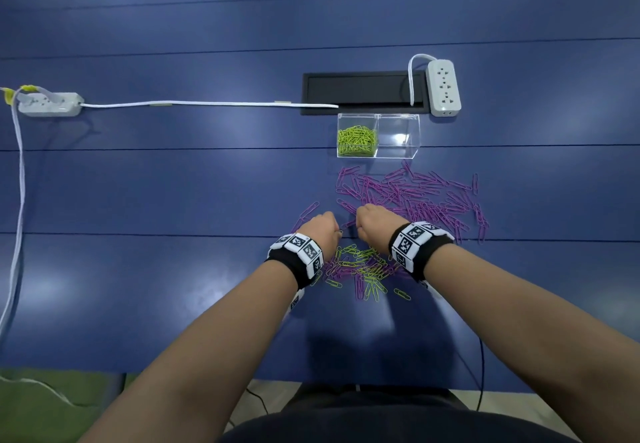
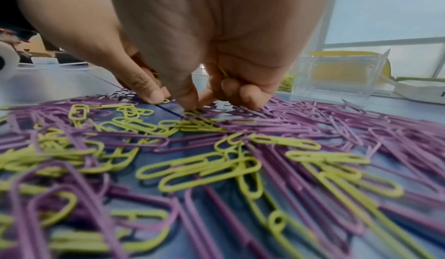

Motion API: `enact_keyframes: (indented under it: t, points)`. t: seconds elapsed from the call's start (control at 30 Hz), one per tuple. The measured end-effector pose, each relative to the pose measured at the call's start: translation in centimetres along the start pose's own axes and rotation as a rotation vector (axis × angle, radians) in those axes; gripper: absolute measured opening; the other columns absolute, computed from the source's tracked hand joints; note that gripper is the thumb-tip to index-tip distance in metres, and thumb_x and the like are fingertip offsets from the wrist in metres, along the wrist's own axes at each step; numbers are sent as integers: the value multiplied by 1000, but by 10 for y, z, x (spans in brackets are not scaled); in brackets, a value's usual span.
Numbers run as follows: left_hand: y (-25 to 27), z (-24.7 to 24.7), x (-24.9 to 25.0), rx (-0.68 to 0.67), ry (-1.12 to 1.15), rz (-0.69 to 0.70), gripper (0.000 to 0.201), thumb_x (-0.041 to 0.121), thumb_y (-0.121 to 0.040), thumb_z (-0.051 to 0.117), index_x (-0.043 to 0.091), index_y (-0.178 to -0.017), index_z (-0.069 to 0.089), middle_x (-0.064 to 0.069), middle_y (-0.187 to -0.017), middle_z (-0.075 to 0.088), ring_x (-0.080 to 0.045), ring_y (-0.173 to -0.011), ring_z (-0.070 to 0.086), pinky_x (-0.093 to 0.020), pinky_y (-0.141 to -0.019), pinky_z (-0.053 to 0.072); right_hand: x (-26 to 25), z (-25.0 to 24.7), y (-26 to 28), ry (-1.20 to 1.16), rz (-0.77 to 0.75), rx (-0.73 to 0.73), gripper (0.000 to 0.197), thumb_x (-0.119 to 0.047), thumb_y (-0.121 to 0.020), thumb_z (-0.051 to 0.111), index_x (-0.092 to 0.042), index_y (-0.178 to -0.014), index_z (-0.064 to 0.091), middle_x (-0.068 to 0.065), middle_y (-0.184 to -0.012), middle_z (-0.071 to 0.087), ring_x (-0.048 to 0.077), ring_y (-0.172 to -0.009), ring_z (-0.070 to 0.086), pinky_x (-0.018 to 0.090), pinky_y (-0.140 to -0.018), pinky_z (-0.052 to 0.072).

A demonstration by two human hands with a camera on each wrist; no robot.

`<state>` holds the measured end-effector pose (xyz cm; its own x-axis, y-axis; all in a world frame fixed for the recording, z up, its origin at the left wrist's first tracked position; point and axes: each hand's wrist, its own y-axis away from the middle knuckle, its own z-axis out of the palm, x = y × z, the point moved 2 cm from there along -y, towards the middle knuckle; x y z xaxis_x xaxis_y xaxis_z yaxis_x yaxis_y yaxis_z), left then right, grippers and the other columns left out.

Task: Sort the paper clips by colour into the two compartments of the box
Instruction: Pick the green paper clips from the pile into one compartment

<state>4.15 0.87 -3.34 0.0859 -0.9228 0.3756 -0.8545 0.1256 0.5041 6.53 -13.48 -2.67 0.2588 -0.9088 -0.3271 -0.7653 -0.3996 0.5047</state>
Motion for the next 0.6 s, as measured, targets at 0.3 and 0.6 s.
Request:
enact_keyframes:
  t: [0.3,0.6]
  points:
    - [4,-7,1,98,230,-57,15,16,-92,44,8,-80,46,-8,-73,52,-29,-70,48,-31,-63,38,0,4,0,49,35,7,28,-21,-96,44,-2,-117,46,17,-122,49,34,-114,48,44,-97,40]
    - [16,2,0,31,825,-184,18,11,-88,38,19,-78,50,-3,-66,57,-19,-54,44,-28,-57,36,22,-27,24,-597,212,236,21,-17,-90,47,-10,-71,51,7,-65,52,19,-59,46,34,-59,43]
